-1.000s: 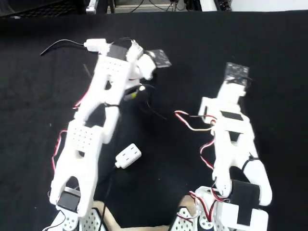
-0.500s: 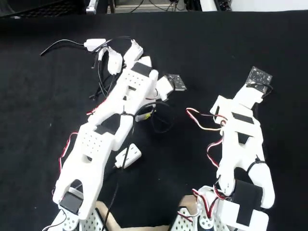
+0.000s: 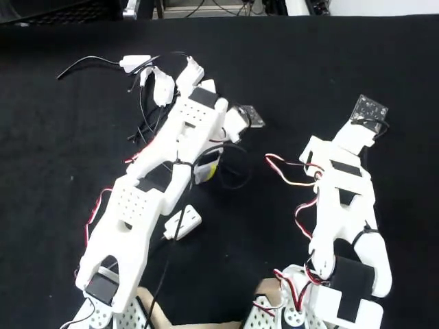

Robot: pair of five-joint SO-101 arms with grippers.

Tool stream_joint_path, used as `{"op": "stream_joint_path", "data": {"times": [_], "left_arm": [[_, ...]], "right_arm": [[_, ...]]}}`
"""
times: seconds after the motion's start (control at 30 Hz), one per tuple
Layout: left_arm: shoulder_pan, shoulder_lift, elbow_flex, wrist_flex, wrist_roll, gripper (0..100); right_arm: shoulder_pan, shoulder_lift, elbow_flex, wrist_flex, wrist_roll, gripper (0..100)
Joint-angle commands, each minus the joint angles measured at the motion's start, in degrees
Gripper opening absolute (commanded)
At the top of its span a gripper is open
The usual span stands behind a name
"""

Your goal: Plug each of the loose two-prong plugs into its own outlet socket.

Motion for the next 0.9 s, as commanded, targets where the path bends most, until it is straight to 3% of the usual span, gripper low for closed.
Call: {"op": "stream_joint_path", "data": {"times": [0.0,0.67,0.87], "left_arm": [[0.1,-1.6,-3.8,1.1,0.1,15],[3.9,3.0,-8.9,0.6,0.3,15],[4.4,5.2,-9.8,0.6,0.0,2]], "right_arm": [[-0.5,-0.2,-1.6,-0.9,-0.3,1.5],[-0.5,-0.2,-1.6,-0.9,-0.3,1.5],[-0.5,-0.2,-1.6,-0.9,-0.3,1.5]]}}
